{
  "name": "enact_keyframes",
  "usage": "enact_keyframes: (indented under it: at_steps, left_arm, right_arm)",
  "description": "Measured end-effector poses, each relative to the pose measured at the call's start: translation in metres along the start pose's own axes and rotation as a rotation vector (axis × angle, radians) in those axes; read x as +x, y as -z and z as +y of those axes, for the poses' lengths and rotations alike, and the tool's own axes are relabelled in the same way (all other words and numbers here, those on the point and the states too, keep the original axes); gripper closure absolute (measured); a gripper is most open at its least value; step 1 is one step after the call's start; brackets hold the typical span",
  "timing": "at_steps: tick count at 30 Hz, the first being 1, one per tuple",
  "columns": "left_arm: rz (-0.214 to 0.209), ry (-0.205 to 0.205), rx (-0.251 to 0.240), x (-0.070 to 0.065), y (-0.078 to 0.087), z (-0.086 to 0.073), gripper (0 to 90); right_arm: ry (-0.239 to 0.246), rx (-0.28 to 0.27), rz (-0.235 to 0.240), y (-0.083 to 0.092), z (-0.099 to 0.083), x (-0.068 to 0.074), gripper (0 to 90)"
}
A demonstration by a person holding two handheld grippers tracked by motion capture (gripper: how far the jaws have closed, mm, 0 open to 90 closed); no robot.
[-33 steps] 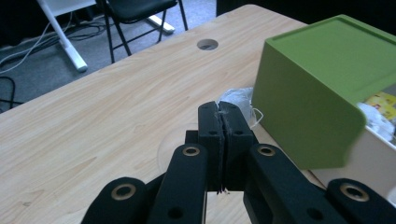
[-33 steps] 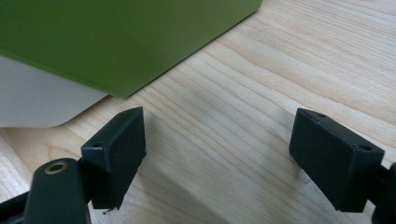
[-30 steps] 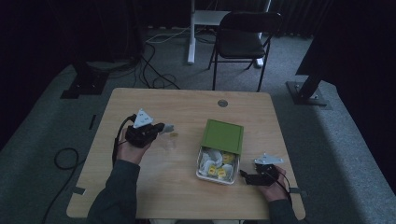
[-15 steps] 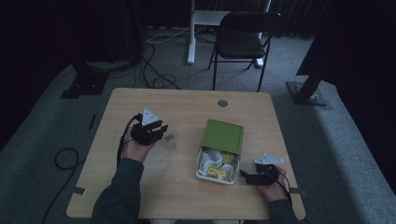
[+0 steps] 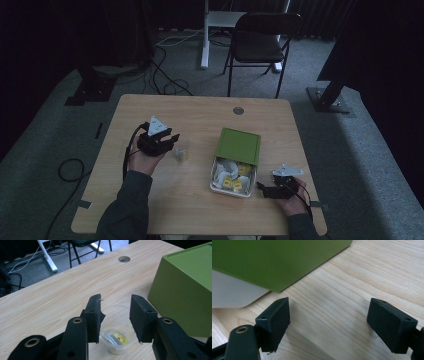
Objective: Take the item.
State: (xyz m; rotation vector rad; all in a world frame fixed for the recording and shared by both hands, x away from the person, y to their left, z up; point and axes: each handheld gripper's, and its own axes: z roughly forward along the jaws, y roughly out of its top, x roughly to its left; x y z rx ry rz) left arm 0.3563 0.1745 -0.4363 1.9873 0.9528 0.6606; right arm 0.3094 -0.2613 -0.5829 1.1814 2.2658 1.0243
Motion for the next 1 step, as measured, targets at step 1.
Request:
enact_keyframes:
  at_steps: [1]
  left_arm:
    - [-0.002, -0.001, 0.0, -0.0003, 0.0004, 0.0001, 61.3]
  right_arm:
    - [0.0, 0.0, 0.0, -0.0001, 0.0001, -0.0001, 18.1]
